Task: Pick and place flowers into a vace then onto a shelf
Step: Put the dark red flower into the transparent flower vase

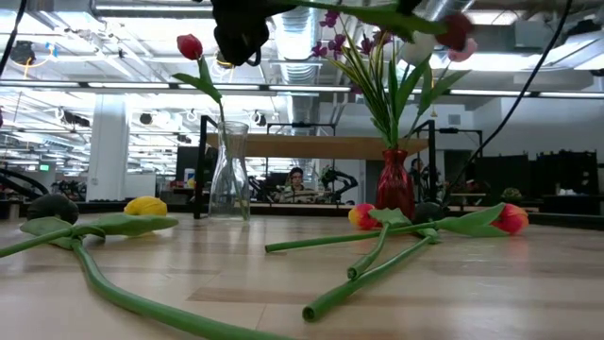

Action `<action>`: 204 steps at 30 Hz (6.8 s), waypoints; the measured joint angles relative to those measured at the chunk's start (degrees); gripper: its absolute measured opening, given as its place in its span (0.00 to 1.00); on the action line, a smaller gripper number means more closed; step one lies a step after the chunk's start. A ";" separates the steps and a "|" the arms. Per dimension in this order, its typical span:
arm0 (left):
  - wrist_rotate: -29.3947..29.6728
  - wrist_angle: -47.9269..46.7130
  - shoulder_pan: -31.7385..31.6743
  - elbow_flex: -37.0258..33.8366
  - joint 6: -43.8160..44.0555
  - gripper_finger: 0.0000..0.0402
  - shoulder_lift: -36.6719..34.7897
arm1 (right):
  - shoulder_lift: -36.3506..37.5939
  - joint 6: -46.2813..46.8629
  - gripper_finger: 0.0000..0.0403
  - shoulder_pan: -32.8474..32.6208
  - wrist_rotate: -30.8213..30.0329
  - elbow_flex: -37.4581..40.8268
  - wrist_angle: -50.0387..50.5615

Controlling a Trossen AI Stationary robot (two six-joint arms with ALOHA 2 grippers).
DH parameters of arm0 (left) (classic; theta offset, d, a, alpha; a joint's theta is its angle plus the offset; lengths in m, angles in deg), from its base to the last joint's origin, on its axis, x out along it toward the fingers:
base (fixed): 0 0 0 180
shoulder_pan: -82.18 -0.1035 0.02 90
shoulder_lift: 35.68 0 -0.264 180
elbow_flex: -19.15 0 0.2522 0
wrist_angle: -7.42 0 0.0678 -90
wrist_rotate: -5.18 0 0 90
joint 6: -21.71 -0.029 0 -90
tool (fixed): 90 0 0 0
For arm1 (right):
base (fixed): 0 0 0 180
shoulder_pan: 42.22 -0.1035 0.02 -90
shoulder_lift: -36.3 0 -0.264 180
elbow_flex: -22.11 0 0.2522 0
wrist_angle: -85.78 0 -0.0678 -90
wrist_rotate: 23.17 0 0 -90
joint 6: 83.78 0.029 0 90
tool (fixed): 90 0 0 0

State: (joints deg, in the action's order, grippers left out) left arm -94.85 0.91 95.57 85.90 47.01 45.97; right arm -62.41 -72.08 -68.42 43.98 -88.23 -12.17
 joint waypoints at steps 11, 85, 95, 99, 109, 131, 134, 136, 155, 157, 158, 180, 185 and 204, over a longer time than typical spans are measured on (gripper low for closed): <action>0.02 -0.64 0.00 0.00 0.06 0.53 0.00 | 0.00 -3.37 0.00 1.63 -1.29 0.00 -2.60; 49.44 -13.59 23.03 -0.07 -10.85 0.00 -26.77 | 0.04 3.75 0.27 -4.94 7.97 -2.49 -9.38; 62.84 -3.27 29.24 -2.65 -22.21 0.00 -28.44 | 0.07 3.36 0.27 -4.96 7.97 -2.49 -11.38; 58.17 19.03 31.07 -10.35 -33.90 0.00 -28.44 | 0.07 2.98 0.27 -4.96 7.77 -2.49 -13.87; 33.09 73.54 30.21 -34.73 -50.33 0.00 -28.48 | 0.07 0.53 0.27 -4.91 4.39 -2.49 -26.09; 23.78 61.34 24.76 -38.12 -43.50 0.00 -28.28 | -13.45 -19.19 0.27 7.33 11.15 -2.62 -78.78; 23.78 61.19 24.76 -38.12 -43.50 0.00 -28.28 | -14.69 -21.66 0.27 8.07 10.75 -2.71 -80.87; 23.88 61.01 24.76 -38.12 -43.50 0.00 -28.28 | -15.13 -22.86 0.27 7.96 11.04 -2.56 -81.34; 27.21 58.51 22.16 -38.12 -42.96 0.00 -28.28 | -15.93 -27.34 0.27 7.50 16.91 -2.69 -91.66; 27.21 58.11 21.72 -38.12 -42.38 0.00 -28.28 | -15.93 -27.35 0.27 7.85 16.98 -2.69 -91.52; 27.22 58.01 21.57 -38.12 -42.17 0.00 -28.28 | -15.93 -27.34 0.27 8.01 16.98 -2.69 -91.51; 26.29 57.90 21.49 -38.10 -41.31 0.00 -28.28 | -15.93 -28.27 0.26 8.69 10.92 -2.69 -84.48; 26.23 57.90 21.49 -38.07 -41.29 0.00 -28.28 | -15.93 -28.86 0.26 8.72 10.93 -2.69 -88.42; 26.29 57.63 21.49 -38.07 -41.29 0.00 -28.28 | -15.93 -30.21 0.19 8.57 11.00 -2.69 -91.14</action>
State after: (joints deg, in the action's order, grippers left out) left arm -68.55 58.55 117.06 47.83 5.72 17.69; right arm -78.35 -102.28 -59.85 54.98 -90.92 -103.31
